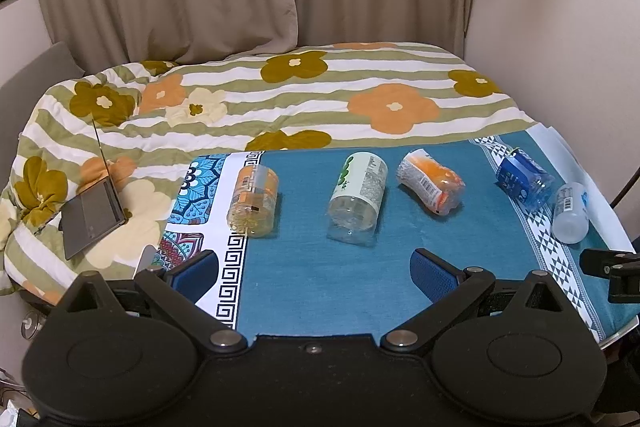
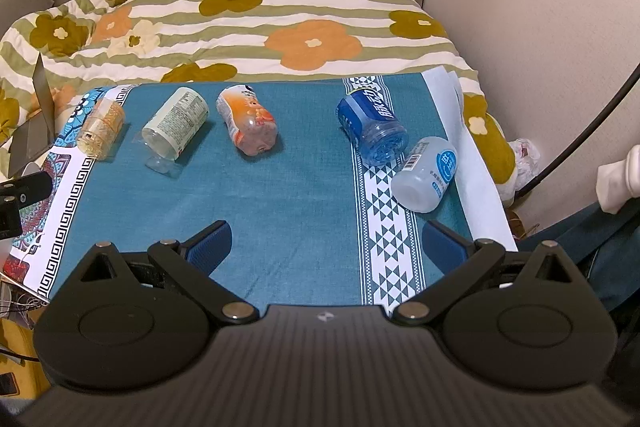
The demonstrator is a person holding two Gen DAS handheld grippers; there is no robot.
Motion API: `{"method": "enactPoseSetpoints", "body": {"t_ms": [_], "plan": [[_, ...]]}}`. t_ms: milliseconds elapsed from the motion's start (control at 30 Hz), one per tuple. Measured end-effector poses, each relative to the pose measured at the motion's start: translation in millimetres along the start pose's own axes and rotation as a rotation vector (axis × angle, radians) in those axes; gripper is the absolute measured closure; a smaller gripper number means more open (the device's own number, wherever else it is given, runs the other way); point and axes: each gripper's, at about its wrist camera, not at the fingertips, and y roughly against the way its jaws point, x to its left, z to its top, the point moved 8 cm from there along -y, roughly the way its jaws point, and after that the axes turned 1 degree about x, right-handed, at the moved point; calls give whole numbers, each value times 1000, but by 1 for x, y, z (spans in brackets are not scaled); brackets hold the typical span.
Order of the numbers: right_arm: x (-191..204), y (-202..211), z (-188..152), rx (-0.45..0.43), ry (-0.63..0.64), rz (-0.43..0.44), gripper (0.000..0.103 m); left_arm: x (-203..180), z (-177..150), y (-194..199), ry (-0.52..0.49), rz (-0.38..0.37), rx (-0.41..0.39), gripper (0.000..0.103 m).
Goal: Flip cup upright
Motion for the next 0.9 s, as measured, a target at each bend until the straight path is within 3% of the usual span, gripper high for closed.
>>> {"method": "enactPoseSetpoints", "body": {"t_ms": [700,900], "plan": [[4,0,4,6,-9,-5,0,3,4,2,-2,-1,5,0],[-16,-19,17,17,-56,-29,0,-4,9,-9,-13,-4,42,0]]}}
